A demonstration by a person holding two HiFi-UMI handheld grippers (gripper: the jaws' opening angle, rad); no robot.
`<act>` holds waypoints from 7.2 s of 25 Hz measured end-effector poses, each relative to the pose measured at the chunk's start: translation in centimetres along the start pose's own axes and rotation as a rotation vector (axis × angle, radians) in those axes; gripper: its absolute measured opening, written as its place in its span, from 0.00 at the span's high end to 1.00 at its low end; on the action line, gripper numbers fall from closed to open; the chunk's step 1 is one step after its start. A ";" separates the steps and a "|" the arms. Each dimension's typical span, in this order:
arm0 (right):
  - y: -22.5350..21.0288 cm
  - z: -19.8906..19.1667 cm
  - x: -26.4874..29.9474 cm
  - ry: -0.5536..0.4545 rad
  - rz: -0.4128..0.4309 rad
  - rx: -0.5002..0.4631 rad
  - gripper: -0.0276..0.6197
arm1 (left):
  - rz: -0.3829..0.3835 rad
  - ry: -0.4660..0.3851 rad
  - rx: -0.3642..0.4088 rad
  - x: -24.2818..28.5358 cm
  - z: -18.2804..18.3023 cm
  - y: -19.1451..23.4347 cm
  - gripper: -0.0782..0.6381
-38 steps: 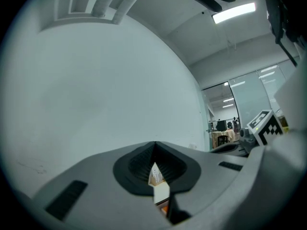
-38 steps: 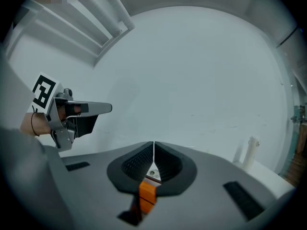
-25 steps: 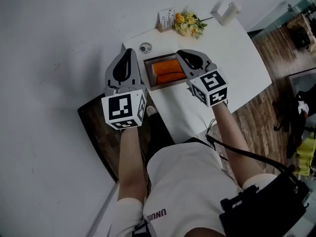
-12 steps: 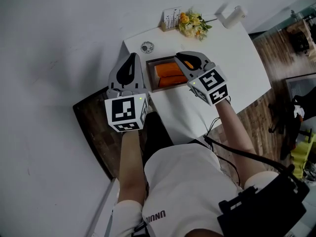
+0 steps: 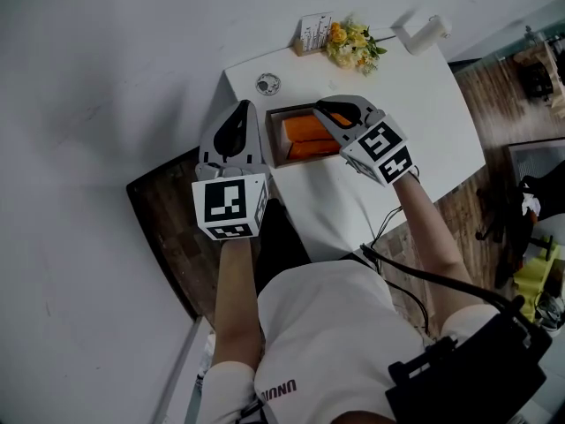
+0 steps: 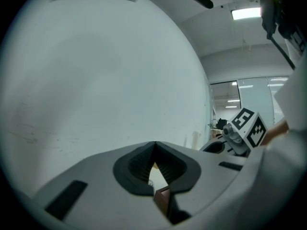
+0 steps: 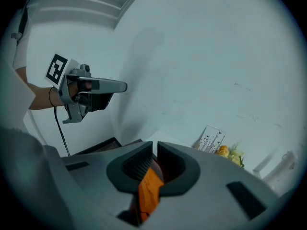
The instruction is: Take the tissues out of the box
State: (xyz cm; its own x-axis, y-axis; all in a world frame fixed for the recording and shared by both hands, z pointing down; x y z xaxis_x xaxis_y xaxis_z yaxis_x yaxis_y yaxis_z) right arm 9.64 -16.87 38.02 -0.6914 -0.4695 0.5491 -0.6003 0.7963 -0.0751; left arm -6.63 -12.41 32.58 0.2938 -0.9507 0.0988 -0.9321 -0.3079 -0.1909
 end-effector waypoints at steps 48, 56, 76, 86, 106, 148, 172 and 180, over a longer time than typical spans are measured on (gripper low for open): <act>0.9 -4.2 4.4 0.481 0.247 -0.242 0.57 | -0.025 0.034 -0.109 0.5 -3.1 0.2 0.87; 1.2 -4.6 4.9 0.514 0.268 -0.262 0.57 | -0.018 0.028 -0.113 0.4 -3.5 0.4 0.87; 1.6 -5.6 5.3 0.578 0.293 -0.284 0.55 | -0.013 0.038 -0.126 0.0 -3.8 0.4 0.87; 1.7 -6.0 5.5 0.599 0.288 -0.321 0.56 | -0.013 0.038 -0.132 0.0 -3.9 0.3 0.87; 2.0 -6.5 5.8 0.615 0.266 -0.391 0.59 | -0.011 0.045 -0.139 -0.1 -4.1 0.2 0.87; 2.6 -6.7 5.2 0.607 0.234 -0.492 0.70 | -0.007 0.046 -0.158 -0.1 -4.5 0.0 0.87; 2.6 -5.7 4.7 0.579 0.215 -0.515 0.71 | -0.001 0.048 -0.168 -0.3 -4.6 0.1 0.87; 2.4 -5.3 4.5 0.569 0.203 -0.521 0.71 | -0.002 0.048 -0.171 -0.2 -4.6 0.1 0.87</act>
State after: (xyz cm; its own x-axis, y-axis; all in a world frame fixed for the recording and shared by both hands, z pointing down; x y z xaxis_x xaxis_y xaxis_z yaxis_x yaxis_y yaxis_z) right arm 7.22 -15.03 44.70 -0.3712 -0.1416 0.9177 -0.1223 0.9871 0.1029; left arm -7.74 -12.07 37.05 0.2894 -0.9460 0.1463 -0.9550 -0.2956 -0.0224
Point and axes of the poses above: the fingertips, and each gripper's own axes: x forward along the fingers, y to its left, z out of its top, the point moved 5 cm from there along -x, backward along the fingers, and after that the axes turned 14 degrees about x, right-handed, at the moved point
